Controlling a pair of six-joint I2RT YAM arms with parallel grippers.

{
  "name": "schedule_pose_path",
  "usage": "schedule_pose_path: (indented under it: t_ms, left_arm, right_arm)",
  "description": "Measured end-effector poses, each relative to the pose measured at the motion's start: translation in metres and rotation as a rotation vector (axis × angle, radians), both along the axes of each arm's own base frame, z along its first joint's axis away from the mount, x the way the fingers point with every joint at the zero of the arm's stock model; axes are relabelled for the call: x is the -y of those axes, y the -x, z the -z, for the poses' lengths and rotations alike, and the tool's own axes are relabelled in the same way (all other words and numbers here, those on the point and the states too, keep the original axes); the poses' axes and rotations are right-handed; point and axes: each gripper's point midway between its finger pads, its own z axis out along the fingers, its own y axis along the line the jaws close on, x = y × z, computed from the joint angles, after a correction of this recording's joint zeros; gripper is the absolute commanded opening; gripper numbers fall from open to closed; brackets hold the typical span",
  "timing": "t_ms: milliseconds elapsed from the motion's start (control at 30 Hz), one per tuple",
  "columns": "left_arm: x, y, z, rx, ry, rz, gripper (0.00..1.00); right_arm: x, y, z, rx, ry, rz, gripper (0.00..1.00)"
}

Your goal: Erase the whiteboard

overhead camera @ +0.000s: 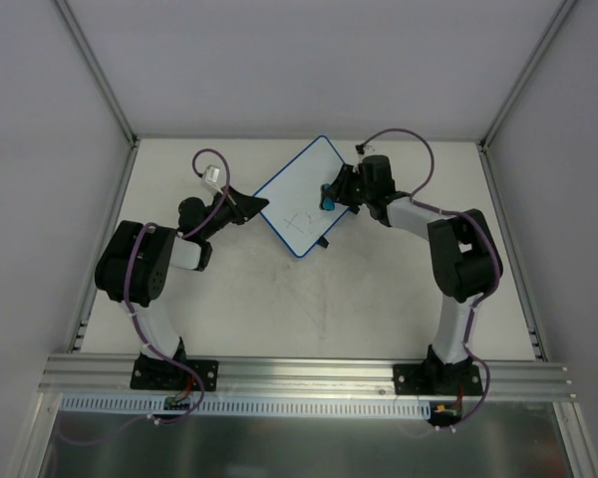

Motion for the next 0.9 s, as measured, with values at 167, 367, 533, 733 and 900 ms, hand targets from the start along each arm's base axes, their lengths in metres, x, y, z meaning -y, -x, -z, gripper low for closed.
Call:
schedule_pose_path:
  t_ms: [167,367,533,733,900]
  left_arm:
    - [0.001,0.001,-0.001,0.002,0.000,0.006,0.00]
    - [0.001,0.001,-0.001,0.004,0.001,0.010,0.00]
    - [0.001,0.001,-0.002,0.006,0.000,0.013,0.00]
    - [0.002,0.001,-0.002,0.007,0.000,0.013,0.00]
    - [0.002,0.001,-0.002,0.008,0.001,0.013,0.00]
  right_arm:
    - [0.019,0.000,0.012,-0.025,-0.029,0.088,0.00]
    - [0.040,-0.003,0.024,-0.066,-0.138,0.166,0.00]
    - [0.045,-0.005,0.027,-0.070,-0.188,0.184,0.00]
    - [0.045,-0.005,0.026,-0.070,-0.193,0.180,0.00]
    - [0.040,-0.005,0.025,-0.044,-0.156,0.168,0.00]
